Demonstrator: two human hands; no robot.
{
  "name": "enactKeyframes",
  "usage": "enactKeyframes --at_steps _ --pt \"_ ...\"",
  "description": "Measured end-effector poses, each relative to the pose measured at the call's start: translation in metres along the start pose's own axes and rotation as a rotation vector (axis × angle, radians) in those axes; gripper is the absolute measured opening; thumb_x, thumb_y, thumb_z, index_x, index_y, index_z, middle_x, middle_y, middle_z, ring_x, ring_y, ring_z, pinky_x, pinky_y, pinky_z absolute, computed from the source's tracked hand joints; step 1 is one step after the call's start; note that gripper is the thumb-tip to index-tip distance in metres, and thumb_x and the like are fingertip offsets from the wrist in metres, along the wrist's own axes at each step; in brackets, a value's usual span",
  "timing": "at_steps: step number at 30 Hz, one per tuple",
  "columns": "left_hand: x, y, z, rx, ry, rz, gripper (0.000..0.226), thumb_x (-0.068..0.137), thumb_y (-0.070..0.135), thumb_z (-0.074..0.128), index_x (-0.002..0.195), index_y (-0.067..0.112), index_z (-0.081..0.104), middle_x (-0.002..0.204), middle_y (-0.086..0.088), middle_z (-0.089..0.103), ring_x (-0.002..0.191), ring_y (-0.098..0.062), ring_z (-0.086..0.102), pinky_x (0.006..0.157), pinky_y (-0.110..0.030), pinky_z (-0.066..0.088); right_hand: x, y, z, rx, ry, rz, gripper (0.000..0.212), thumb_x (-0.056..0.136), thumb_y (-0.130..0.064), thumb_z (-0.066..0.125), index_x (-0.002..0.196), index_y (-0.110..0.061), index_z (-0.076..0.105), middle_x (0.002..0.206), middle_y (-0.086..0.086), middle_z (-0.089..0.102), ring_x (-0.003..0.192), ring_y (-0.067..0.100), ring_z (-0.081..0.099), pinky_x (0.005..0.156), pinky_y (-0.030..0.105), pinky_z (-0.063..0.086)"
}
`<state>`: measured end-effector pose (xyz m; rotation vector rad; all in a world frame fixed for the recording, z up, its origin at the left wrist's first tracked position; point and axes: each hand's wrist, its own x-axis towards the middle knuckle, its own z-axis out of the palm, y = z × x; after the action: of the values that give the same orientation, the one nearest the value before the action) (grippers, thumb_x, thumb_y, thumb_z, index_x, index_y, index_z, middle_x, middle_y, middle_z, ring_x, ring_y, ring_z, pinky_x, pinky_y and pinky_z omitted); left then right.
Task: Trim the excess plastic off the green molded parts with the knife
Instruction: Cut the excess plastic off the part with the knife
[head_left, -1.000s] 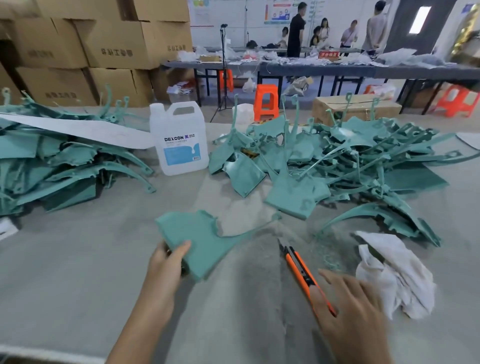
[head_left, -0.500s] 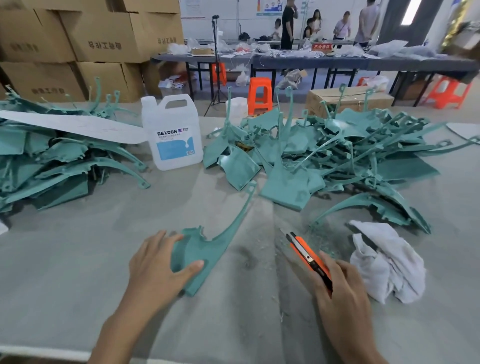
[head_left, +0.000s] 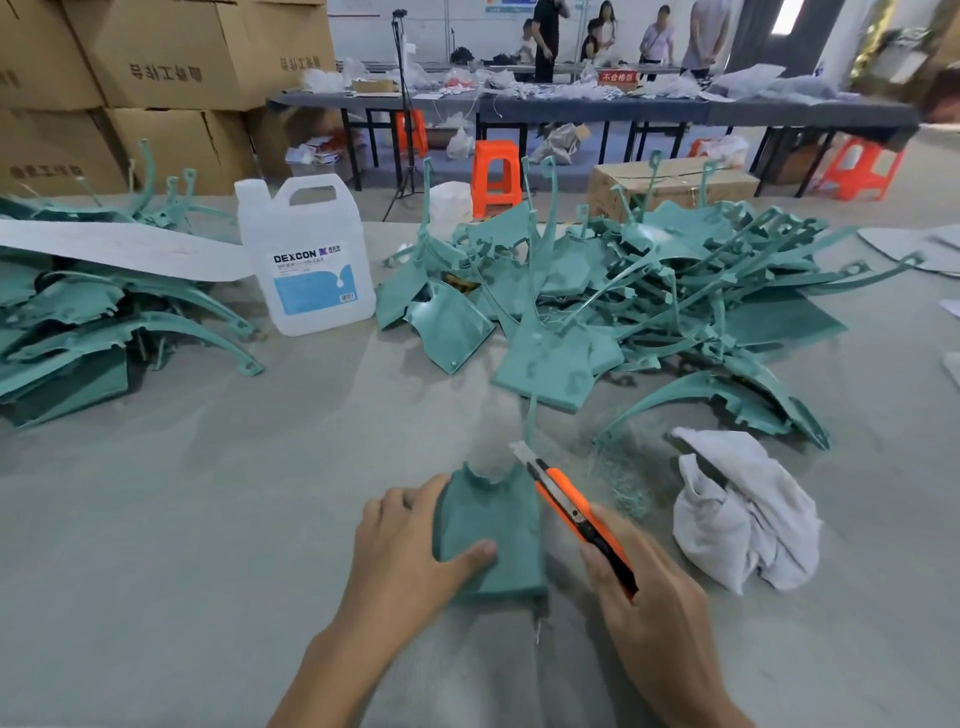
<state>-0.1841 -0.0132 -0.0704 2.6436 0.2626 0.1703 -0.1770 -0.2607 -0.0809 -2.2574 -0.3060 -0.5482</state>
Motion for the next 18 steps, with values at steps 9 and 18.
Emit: enactKeyframes --at_steps 9,18 --pt "-0.006 0.002 0.016 0.114 0.092 0.067 0.087 0.079 0.087 0.022 0.155 0.043 0.022 0.158 0.011 0.028 0.143 -0.016 0.022 0.11 -0.038 0.023 0.002 -0.005 -0.005 -0.045 -0.056 -0.096 0.034 0.083 -0.022 0.081 0.112 -0.034 0.071 0.099 -0.015 0.068 0.084 0.015 0.071 0.063 0.035 0.054" --pt "-0.006 0.003 0.017 0.165 0.059 0.06 0.088 0.079 0.086 0.016 0.155 0.043 0.028 0.159 0.013 0.028 0.14 -0.017 0.021 0.11 -0.036 0.018 0.0 -0.009 -0.001 -0.049 -0.005 -0.13 0.031 0.081 -0.014 0.083 0.109 -0.024 0.077 0.097 -0.008 0.069 0.079 0.015 0.071 0.065 0.033 0.053"
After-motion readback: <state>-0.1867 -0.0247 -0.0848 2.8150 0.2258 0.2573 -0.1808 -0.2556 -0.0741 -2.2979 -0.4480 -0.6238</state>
